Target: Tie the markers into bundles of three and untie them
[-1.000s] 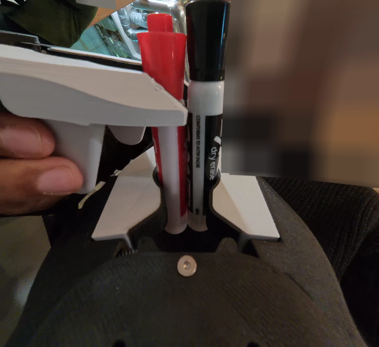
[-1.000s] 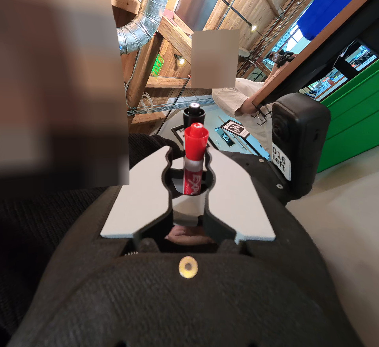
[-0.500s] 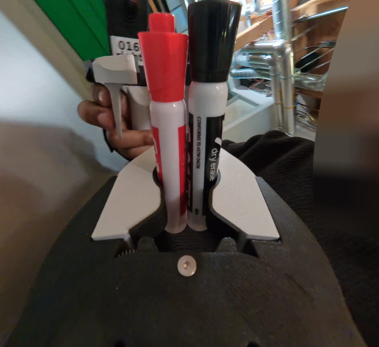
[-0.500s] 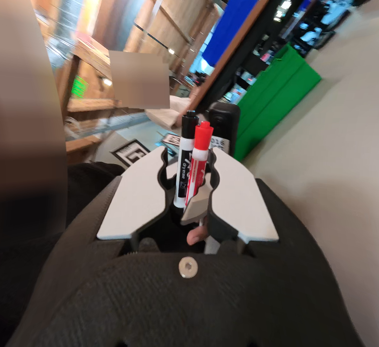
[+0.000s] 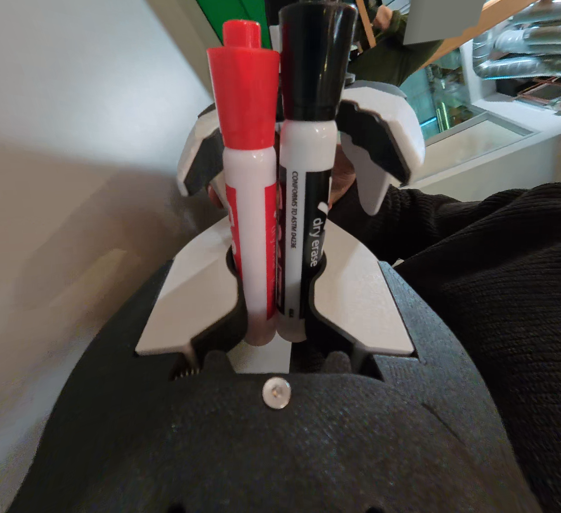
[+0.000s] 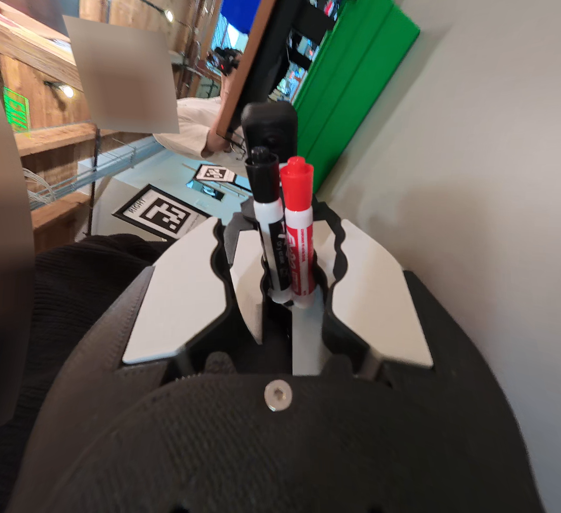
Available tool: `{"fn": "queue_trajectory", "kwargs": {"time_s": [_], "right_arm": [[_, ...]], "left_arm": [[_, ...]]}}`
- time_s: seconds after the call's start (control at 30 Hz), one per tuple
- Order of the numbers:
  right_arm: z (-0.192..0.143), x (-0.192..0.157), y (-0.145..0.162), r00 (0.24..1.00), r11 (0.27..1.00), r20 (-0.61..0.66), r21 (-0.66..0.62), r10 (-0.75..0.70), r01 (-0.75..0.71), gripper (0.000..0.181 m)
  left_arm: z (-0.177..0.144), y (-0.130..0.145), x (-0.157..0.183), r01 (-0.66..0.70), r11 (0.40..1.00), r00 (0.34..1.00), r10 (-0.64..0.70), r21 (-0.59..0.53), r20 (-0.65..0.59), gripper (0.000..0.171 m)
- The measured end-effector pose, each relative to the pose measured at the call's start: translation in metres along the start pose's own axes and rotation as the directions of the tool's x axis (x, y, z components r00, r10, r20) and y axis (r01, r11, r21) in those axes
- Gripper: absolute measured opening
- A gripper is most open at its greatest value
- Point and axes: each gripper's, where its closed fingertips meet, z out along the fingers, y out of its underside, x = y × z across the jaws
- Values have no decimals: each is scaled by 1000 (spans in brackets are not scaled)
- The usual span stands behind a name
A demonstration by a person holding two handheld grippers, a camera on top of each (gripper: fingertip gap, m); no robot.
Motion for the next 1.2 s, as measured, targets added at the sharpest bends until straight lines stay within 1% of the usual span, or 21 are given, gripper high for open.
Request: {"fn": "queue_trajectory", "kwargs": {"time_s": [0.07,0.2,0.23,0.27,0.37,0.4,0.43,0.47,0.53,0.63,0.73,0.83,0.97,1.07,1.2], "right_arm": [[5,3,6,1000,1000,-20,-23,-12,11,74],[8,6,11,999,999,-30,-40,-20,19,69],[8,8,11,999,999,-33,-41,-20,19,64],[8,9,12,999,999,-34,-49,-19,17,52],[6,10,11,1000,999,-21,-47,-17,16,45],[4,9,8,1000,999,-15,-36,-23,22,39],[2,8,5,1000,999,-3,-24,-27,27,23],[1,6,4,1000,999,9,-23,-24,25,19],[2,5,5,1000,999,11,-29,-25,25,19],[3,5,7,1000,999,14,-36,-22,22,19],[3,5,8,1000,999,17,-43,-9,10,19],[1,3,11,999,997,40,-80,23,-20,19],[-1,1,13,997,994,62,-103,50,-44,19],[-2,1,12,995,993,70,-96,73,-67,19],[-5,0,9,988,991,102,-78,118,-110,18]], "left_arm": [[1,1,-1,-1,1000,1000,2,-7,10,43],[3,6,2,-25,999,1000,25,-31,6,42],[4,7,5,-30,999,1000,30,-35,-6,42],[4,8,5,-31,999,999,31,-42,-5,42],[3,10,5,-8,999,1000,7,-52,-21,42],[3,11,5,4,998,1000,-6,-62,-26,43],[3,10,5,9,999,1000,-11,-52,-25,42],[4,10,7,10,999,999,-12,-53,-35,41],[5,13,7,0,998,999,-2,-68,-34,41],[5,14,9,23,997,998,-27,-77,-52,41],[5,16,12,77,993,992,-86,-90,-97,42],[5,17,20,144,983,974,-160,-110,-161,42],[5,18,24,195,972,954,-218,-128,-207,41],[4,15,24,210,971,948,-231,-117,-216,42],[0,5,25,261,962,928,-272,-74,-254,42]]}}
